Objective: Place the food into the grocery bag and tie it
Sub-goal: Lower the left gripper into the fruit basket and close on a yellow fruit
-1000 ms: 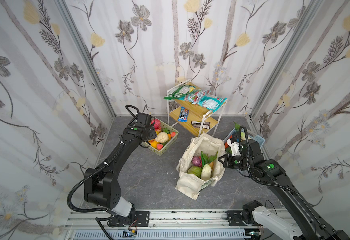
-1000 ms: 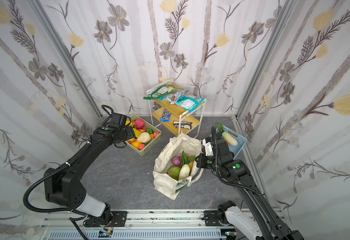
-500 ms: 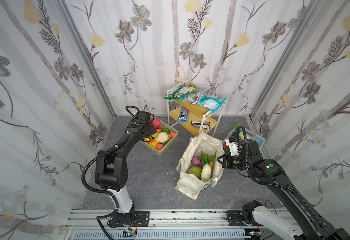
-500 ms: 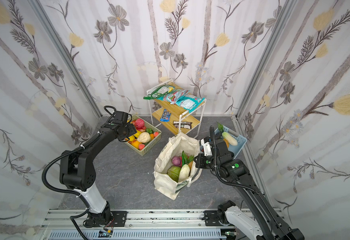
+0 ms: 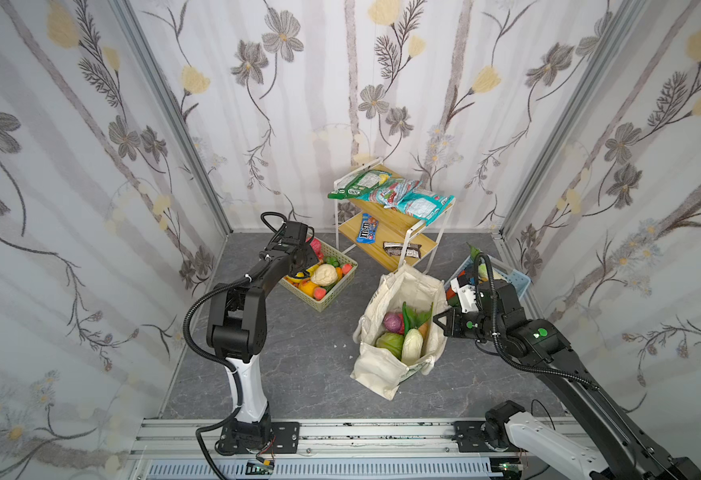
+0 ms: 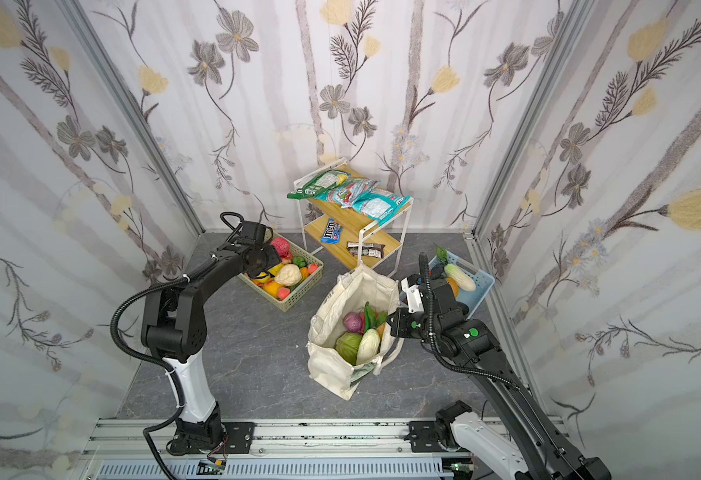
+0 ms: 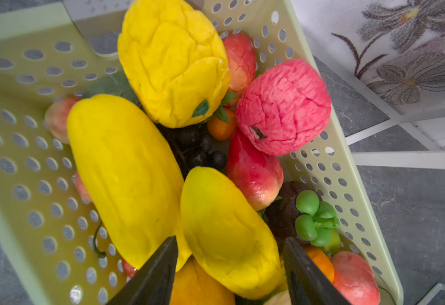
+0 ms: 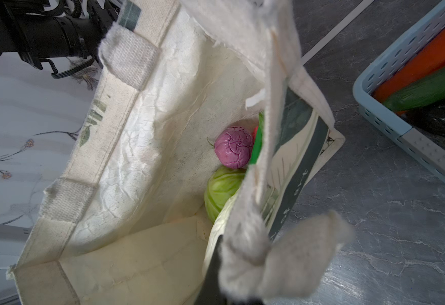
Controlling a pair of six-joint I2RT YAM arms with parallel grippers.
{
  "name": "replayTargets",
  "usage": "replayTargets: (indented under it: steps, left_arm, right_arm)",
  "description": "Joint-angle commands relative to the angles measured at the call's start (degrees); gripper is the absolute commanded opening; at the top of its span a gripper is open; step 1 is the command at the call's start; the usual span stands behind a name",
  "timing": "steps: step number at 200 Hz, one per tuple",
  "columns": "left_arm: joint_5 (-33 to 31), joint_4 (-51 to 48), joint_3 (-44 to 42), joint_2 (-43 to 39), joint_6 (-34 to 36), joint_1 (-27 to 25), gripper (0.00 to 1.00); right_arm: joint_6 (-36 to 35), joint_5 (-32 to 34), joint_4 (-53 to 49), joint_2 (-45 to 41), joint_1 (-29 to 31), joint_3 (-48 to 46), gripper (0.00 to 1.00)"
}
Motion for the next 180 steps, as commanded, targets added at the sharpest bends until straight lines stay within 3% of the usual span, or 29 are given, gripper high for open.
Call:
replayTargets:
  steps: [1,91,180]
  left_arm:
    - [-1.05,1.38,1.05,1.3,-0.36,0.06,0.66]
    - [-1.8,1.98,4.33,6.07,0.88,0.15,0.61]
    - [-2.42,1.8,4.06,4.55,1.41,0.15,0.43]
  right_arm:
    - [0.25,0.4,3.55,-0.11,0.12,-0.09,0.02]
    - [1.39,-0.45,4.96,-0.16,1.25,-0.02,0.02]
    - [1.87,-0.02,5.57,0.29,2.76,0.48,0.02]
